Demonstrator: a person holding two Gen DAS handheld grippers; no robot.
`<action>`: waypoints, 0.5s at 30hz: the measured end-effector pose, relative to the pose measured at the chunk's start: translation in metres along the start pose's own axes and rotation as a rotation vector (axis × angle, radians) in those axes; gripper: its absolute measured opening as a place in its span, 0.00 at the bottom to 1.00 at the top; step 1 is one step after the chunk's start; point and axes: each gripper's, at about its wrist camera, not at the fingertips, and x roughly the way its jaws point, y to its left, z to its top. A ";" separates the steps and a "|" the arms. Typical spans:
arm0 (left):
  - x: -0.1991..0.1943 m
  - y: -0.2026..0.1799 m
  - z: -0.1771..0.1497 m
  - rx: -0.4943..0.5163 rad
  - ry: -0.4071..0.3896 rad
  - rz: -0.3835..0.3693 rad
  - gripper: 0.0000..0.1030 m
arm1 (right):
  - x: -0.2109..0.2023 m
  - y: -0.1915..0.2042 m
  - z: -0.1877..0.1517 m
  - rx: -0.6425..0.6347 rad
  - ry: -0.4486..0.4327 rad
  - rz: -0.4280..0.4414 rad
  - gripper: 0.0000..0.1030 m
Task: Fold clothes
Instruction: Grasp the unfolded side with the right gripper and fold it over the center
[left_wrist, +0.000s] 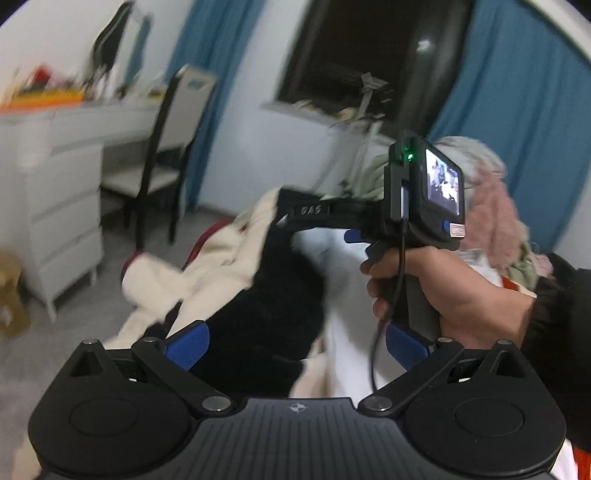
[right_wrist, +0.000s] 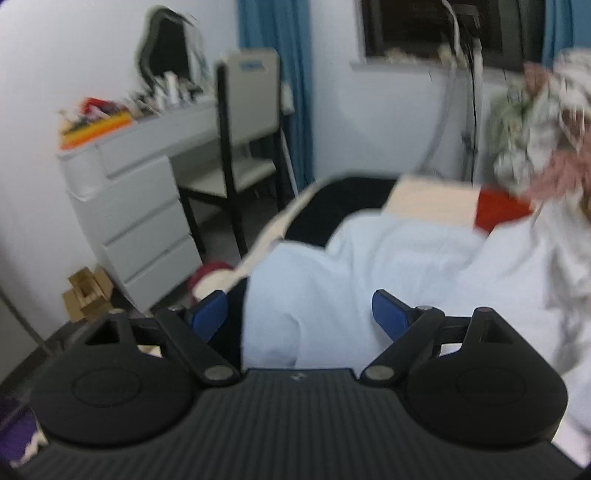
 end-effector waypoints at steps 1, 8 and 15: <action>0.007 0.006 0.001 -0.030 0.013 -0.005 1.00 | 0.011 -0.002 0.000 0.022 0.018 -0.017 0.64; 0.011 0.020 -0.004 -0.103 0.010 -0.017 1.00 | -0.008 -0.026 0.009 0.030 -0.063 -0.074 0.10; -0.004 -0.002 -0.009 -0.066 -0.012 -0.052 1.00 | -0.108 -0.111 0.013 0.154 -0.355 -0.173 0.09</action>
